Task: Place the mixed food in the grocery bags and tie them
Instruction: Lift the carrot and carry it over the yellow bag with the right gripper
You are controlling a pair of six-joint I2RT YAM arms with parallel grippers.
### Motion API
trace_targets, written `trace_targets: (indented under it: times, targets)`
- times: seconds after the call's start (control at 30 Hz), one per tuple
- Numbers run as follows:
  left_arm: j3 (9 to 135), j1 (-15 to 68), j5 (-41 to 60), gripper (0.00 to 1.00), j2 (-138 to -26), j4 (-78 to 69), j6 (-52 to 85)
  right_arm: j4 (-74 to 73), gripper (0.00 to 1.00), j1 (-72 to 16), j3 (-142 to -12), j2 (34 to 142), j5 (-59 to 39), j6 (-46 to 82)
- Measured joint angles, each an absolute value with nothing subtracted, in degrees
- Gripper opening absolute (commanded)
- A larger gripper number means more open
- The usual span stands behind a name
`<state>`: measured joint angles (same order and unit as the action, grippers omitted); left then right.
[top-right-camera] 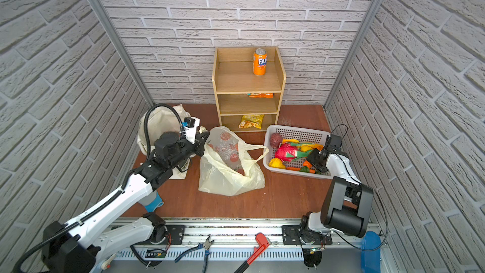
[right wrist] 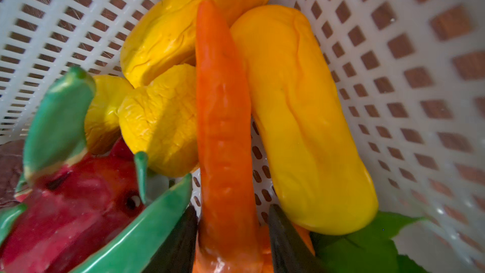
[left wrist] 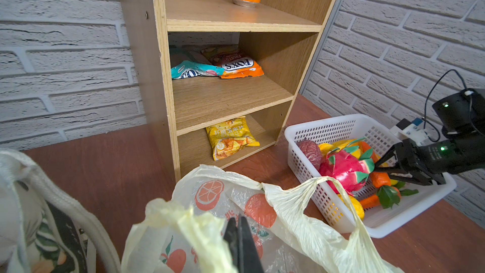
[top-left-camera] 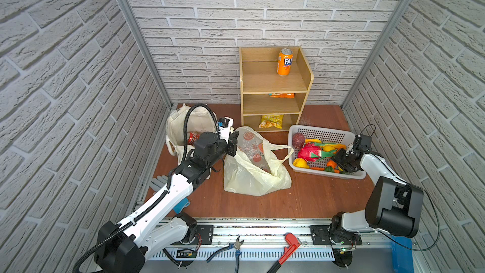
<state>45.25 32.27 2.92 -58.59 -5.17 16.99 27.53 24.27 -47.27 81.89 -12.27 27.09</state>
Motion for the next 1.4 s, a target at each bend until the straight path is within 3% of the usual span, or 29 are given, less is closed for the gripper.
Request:
trace_targets:
  times: [0.2, 0.37, 0.77, 1.03, 1.13, 1.4]
  targets:
    - [45.25, 32.27, 2.9, 0.0, -58.85, -5.13, 17.43, 26.35, 0.19, 24.27, -47.11, 83.2, -13.26, 26.94]
    - [45.25, 32.27, 2.83, 0.0, -58.92, -4.91, 17.63, 26.76, 0.17, 24.27, -47.07, 80.97, -13.87, 27.55]
    - [45.25, 32.29, 2.57, 0.0, -58.92, -4.43, 17.58, 31.81, 0.16, 24.27, -52.47, 63.68, -12.75, 32.58]
    - [45.25, 32.45, 2.55, 0.0, -59.16, -4.23, 17.54, 33.1, 0.16, 22.94, -58.61, 61.28, -16.4, 32.82]
    - [45.25, 32.47, 2.57, 0.0, -59.33, -4.23, 17.52, 33.36, 0.16, 18.0, -61.25, 61.28, -16.4, 32.58]
    - [45.25, 32.56, 2.55, 0.0, -59.37, -4.21, 16.95, 32.69, 0.16, -4.89, -69.34, 65.71, -12.45, 31.38]
